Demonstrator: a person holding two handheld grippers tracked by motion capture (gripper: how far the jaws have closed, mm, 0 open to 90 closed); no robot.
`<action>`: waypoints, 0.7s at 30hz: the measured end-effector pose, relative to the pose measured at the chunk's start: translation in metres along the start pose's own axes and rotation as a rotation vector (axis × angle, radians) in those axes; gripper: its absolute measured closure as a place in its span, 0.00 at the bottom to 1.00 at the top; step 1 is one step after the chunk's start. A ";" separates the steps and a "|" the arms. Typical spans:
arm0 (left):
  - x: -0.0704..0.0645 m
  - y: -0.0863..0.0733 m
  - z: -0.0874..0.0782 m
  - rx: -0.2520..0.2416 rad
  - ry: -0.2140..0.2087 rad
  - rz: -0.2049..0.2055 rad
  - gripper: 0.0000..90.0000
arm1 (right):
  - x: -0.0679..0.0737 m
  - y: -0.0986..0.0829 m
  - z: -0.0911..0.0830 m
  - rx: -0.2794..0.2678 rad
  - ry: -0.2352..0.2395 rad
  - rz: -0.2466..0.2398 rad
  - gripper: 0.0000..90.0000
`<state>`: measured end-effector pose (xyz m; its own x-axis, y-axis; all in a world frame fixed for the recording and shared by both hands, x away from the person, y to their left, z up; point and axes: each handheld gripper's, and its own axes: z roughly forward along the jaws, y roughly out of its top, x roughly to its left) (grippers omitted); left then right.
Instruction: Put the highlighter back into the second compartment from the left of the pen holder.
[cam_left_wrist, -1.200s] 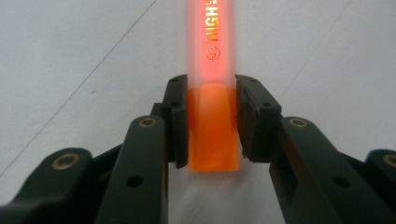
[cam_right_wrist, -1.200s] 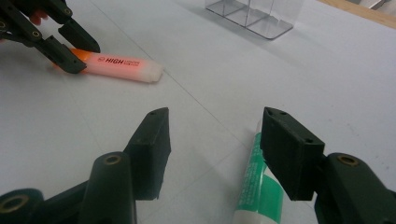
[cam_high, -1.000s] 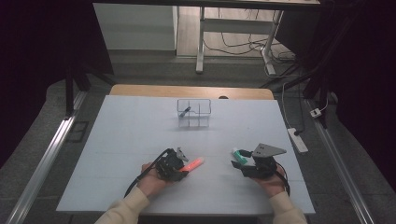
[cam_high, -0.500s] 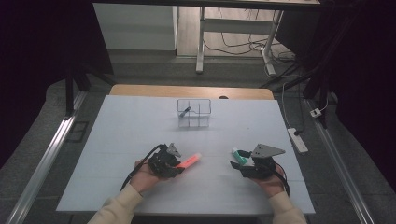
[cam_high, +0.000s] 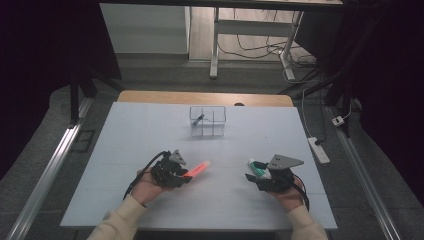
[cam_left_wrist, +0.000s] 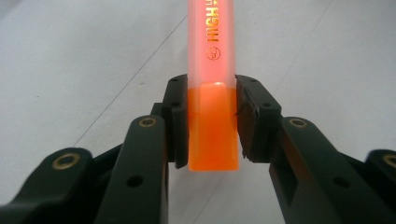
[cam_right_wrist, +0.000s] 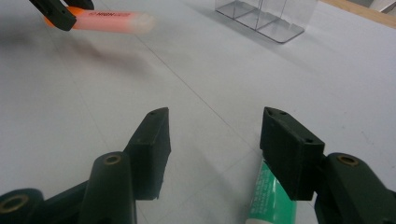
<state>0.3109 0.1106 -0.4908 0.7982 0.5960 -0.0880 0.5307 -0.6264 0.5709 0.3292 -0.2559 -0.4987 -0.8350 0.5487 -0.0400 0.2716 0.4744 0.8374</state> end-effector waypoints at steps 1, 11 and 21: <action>0.000 0.000 -0.001 -0.001 0.000 -0.003 0.74 | 0.000 0.000 0.000 -0.001 0.001 0.000 0.47; 0.001 -0.001 -0.004 -0.012 -0.018 0.002 0.74 | 0.002 0.001 0.001 0.004 0.009 -0.006 0.46; -0.008 0.004 0.001 0.009 -0.042 0.058 0.74 | 0.016 0.011 0.010 0.017 0.071 -0.025 0.45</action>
<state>0.3068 0.1022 -0.4886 0.8391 0.5366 -0.0894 0.4853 -0.6639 0.5689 0.3236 -0.2350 -0.4956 -0.8733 0.4866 -0.0220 0.2573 0.4994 0.8273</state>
